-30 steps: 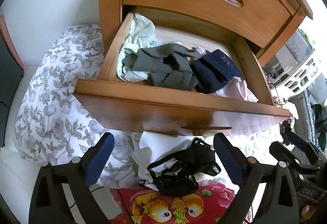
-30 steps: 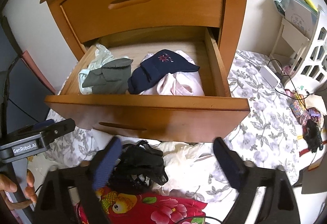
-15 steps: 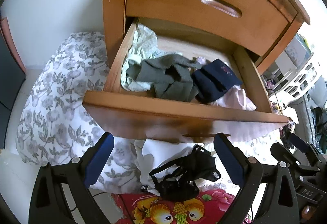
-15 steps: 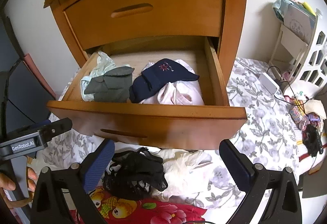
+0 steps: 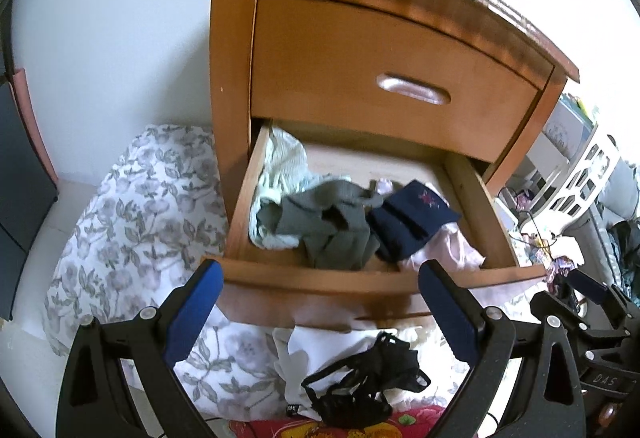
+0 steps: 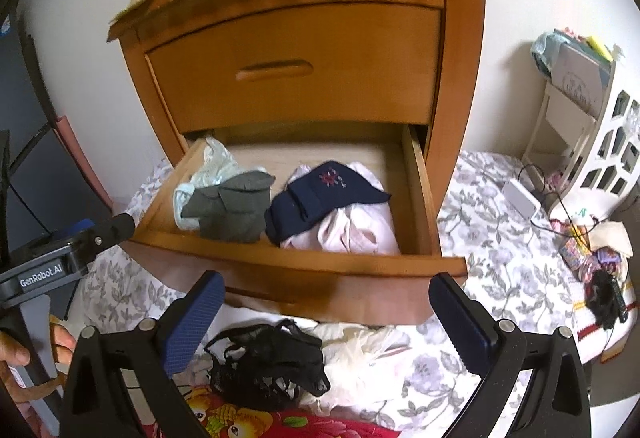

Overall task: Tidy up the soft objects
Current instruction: 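Move both open grippers back down into the open drawer toward the socks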

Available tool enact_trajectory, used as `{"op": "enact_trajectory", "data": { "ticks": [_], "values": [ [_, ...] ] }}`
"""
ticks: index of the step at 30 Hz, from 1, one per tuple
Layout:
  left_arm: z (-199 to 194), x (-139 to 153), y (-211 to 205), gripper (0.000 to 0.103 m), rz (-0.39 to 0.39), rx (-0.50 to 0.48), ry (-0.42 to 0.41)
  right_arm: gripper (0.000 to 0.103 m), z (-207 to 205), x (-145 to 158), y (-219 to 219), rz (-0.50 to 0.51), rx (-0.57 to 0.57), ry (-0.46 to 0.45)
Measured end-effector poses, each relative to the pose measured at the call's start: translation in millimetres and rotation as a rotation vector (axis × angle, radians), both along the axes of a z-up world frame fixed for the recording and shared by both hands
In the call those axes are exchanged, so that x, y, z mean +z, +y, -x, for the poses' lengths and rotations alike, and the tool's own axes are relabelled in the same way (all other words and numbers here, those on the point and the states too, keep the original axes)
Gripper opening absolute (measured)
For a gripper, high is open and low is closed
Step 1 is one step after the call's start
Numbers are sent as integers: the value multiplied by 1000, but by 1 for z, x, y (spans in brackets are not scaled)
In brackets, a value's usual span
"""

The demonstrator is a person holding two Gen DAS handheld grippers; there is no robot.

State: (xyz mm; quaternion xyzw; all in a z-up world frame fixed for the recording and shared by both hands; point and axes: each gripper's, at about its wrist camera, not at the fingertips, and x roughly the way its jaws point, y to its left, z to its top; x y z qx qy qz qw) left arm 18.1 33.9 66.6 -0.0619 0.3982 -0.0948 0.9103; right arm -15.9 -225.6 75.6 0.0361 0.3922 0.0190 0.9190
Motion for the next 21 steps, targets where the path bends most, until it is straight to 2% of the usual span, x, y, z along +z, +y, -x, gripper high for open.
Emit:
{"op": "enact_trajectory", "data": {
  "ticks": [9, 14, 21],
  "values": [
    [-7, 17, 4, 98, -37, 36, -68, 103, -11, 2, 5, 12, 32, -18],
    [-19, 11, 7, 98, -15, 36, -40, 103, -21, -3, 8, 30, 40, -2],
    [-36, 6, 3, 98, -37, 52, -28, 103, -39, -6, 12, 38, 62, 7]
  ]
}}
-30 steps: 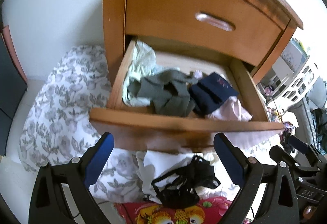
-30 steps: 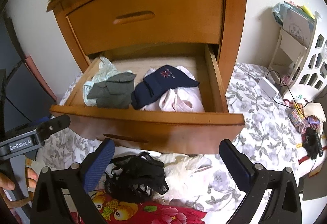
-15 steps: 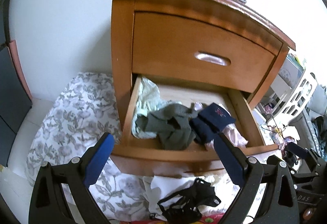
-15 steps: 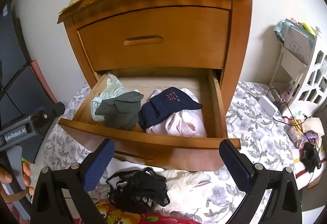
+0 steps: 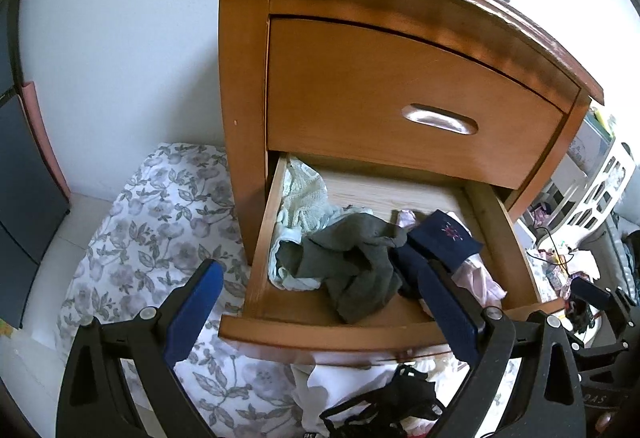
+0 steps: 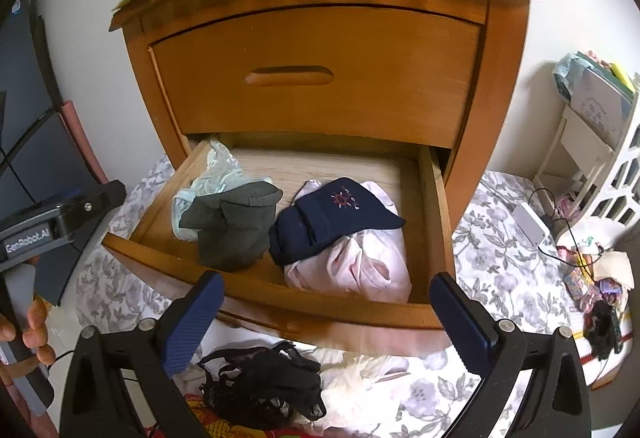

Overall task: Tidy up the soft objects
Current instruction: 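Move both open grippers back down into the open drawer toward the socks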

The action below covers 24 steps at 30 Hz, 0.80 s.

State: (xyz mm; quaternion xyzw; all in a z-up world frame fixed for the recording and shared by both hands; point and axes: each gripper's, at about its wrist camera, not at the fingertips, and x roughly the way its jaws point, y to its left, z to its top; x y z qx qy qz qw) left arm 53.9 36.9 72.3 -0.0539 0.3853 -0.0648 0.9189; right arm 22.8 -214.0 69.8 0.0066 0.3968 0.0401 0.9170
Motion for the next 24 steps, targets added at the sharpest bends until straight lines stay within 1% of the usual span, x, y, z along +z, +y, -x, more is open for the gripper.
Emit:
{"op": "enact_trajectory", "data": {
  "ticks": [8, 14, 24],
  "values": [
    [-23, -6, -3, 98, 9, -17, 14, 103, -23, -7, -2, -10, 4, 11],
    [-40, -14, -8, 98, 7, -42, 37, 103, -38, -13, -3, -12, -15, 10],
    [-66, -27, -19, 98, 3, -87, 74, 103, -68, -29, -11, -41, -11, 67]
  ]
}}
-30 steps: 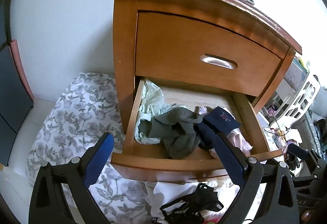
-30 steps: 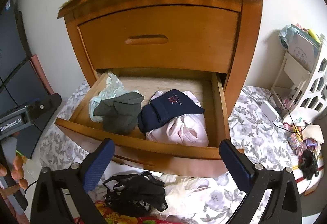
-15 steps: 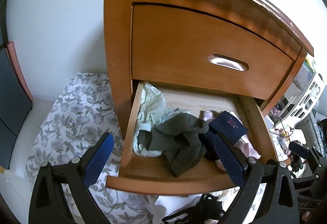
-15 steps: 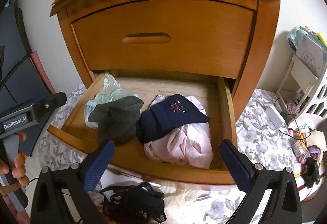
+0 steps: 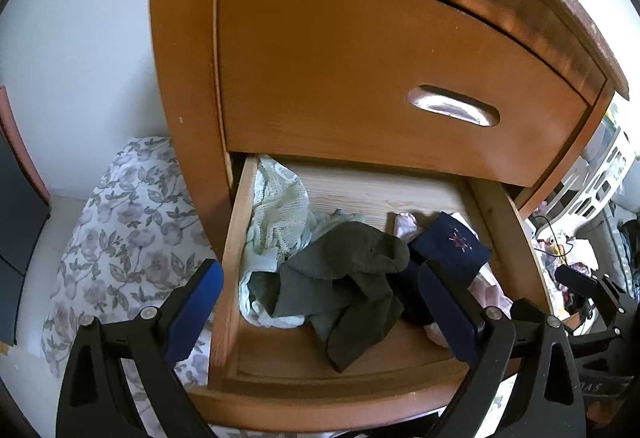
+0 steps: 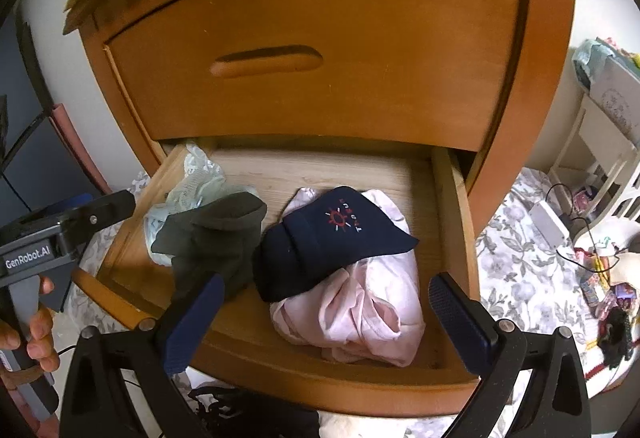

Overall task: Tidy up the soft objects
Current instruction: 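Move both open grippers back down into the open drawer toward the socks, then grasp the grey sock with the left gripper while the right gripper grasps the navy sock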

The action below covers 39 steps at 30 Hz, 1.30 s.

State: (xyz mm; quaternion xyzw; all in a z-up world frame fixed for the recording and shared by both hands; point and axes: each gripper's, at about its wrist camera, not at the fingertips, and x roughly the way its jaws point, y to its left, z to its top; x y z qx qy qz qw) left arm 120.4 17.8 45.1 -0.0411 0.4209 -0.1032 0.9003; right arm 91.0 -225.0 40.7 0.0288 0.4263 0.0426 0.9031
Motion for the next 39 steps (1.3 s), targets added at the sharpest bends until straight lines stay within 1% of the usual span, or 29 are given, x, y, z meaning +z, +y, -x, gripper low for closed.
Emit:
{"op": "enact_trajectory", "data": {
  "ticks": [4, 8, 11, 14, 17, 20, 25, 27, 28, 30, 33, 34, 35, 36, 37, 39],
  "values": [
    [-12, -6, -2, 98, 14, -35, 38, 103, -12, -5, -7, 3, -24, 32],
    [-24, -14, -6, 93, 22, -70, 91, 103, -23, -12, -11, 5, -22, 73],
    [-33, -21, -10, 93, 22, -95, 138, 101, -33, -16, -11, 4, -18, 100],
    [-40, -27, -17, 93, 12, -120, 168, 98, -48, -25, -10, 9, -20, 153],
    [-48, -31, -29, 92, -24, -147, 204, 97, -61, -31, -4, 15, 5, 186],
    [-54, -33, -42, 93, -71, -191, 206, 96, -74, -37, 1, 44, 18, 223],
    [-67, -44, -59, 92, -149, -240, 240, 95, -96, -55, 7, 58, 42, 312],
    [-70, -49, -61, 92, -159, -251, 263, 92, -102, -63, 12, 87, 63, 366],
    [-72, -51, -63, 92, -167, -254, 281, 89, -103, -64, 14, 98, 73, 373],
    [-76, -54, -65, 92, -181, -265, 296, 88, -106, -66, 20, 147, 85, 389],
    [-82, -57, -67, 91, -189, -280, 311, 88, -112, -69, 22, 155, 101, 416],
    [-83, -58, -68, 90, -192, -281, 315, 86, -114, -70, 22, 146, 105, 420],
    [-85, -60, -69, 81, -194, -286, 324, 84, -116, -70, 22, 137, 105, 422],
    [-86, -62, -71, 73, -189, -291, 333, 80, -118, -71, 20, 135, 100, 425],
    [-88, -65, -71, 70, -180, -300, 345, 78, -121, -72, 19, 136, 100, 430],
    [-92, -68, -73, 64, -183, -311, 357, 78, -122, -73, 18, 118, 109, 434]
  ]
}}
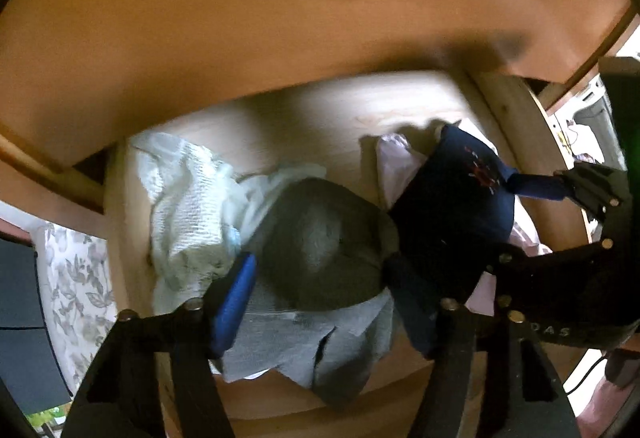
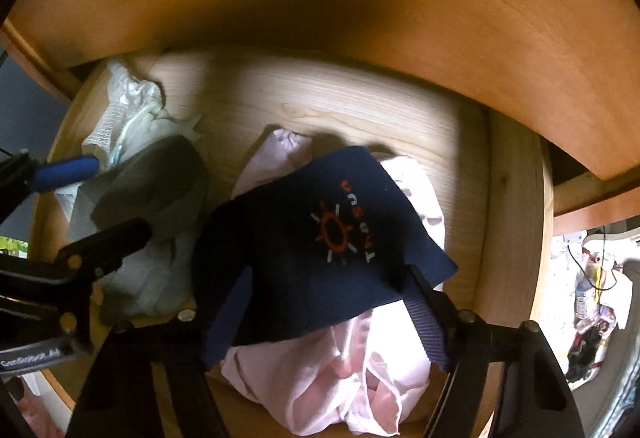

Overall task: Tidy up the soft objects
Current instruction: 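Grasp the grey sock with the left gripper while the right gripper grasps the navy sock, then pull the grey and navy socks up from the drawer with both grippers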

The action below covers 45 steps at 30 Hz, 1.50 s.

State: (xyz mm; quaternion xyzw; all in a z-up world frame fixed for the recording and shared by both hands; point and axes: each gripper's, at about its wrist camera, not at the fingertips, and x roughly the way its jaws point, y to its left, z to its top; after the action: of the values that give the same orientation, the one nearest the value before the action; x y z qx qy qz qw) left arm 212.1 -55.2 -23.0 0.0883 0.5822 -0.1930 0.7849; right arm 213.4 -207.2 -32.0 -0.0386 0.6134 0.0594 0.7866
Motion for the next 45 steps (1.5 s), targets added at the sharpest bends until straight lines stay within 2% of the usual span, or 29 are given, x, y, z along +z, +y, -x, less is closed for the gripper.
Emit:
{"op": "enact_trajectory", "data": {
  "ticks": [2, 4, 6, 9, 12, 15, 24, 29, 36, 45],
  "values": [
    [-2, -5, -2, 55, 3, -3, 14, 78, 0, 1, -2, -5, 0, -6],
    [-4, -8, -1, 47, 13, 3, 27, 72, -2, 2, -2, -19, 2, -7],
    [-6, -8, 1, 30, 9, 9, 23, 67, -1, 2, -3, -45, 6, -5],
    [-9, -8, 6, 21, 41, 21, 22, 56, 3, 6, -10, -64, 3, -22],
    [-8, -5, 18, 17, 82, 41, 19, 45, 9, 10, -16, -82, -2, -42],
    [-3, -2, 25, 16, 115, 54, -3, 34, 15, 14, -24, -92, -7, -63],
    [22, 11, 49, 15, 247, 119, -45, 16, 36, 31, -47, -160, -54, -154],
    [30, 17, 59, 15, 275, 154, -78, 14, 47, 39, -51, -177, -46, -186],
    [38, 27, 66, 15, 324, 206, -121, 11, 69, 51, -62, -250, -64, -254],
    [59, 54, 87, 15, 379, 247, -186, 11, 98, 75, -66, -315, -59, -364]
  ]
}}
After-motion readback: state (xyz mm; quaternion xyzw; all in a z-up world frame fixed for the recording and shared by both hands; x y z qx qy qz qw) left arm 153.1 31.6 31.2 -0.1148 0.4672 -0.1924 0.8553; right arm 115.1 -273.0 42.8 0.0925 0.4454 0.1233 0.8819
